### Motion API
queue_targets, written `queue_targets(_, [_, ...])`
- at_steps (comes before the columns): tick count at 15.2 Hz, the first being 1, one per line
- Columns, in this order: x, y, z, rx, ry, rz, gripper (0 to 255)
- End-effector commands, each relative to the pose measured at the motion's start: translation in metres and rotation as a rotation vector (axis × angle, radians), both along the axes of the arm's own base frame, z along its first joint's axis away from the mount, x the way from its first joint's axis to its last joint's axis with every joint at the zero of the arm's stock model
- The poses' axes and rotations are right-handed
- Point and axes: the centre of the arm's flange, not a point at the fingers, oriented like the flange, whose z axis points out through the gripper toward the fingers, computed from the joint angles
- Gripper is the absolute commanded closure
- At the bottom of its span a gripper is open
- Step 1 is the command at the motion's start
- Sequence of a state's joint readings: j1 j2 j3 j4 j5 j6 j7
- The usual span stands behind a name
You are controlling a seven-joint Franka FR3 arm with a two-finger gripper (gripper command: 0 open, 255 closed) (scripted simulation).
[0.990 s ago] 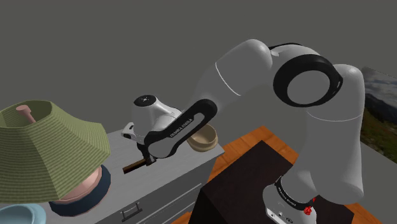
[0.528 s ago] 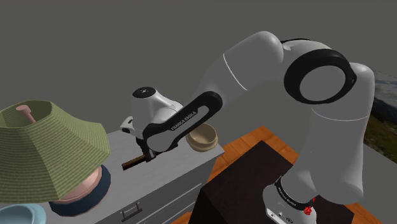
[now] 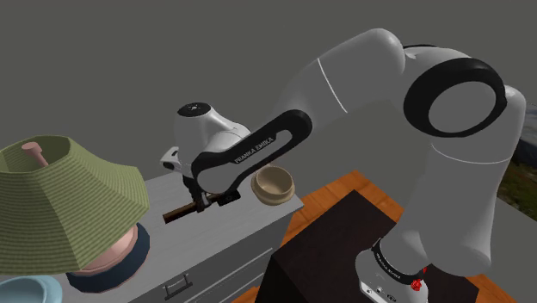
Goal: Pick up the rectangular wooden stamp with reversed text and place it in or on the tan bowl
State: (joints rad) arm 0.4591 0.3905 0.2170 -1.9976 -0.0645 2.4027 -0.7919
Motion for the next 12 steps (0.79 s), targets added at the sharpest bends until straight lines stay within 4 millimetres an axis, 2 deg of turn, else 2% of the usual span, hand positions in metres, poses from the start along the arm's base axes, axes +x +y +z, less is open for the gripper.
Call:
queue_targets(1, [0.0, 0.001, 0.012, 0.0, 0.0, 0.0, 255])
queue_targets(12, [0.0, 0.001, 0.07, 0.0, 0.0, 0.0, 255])
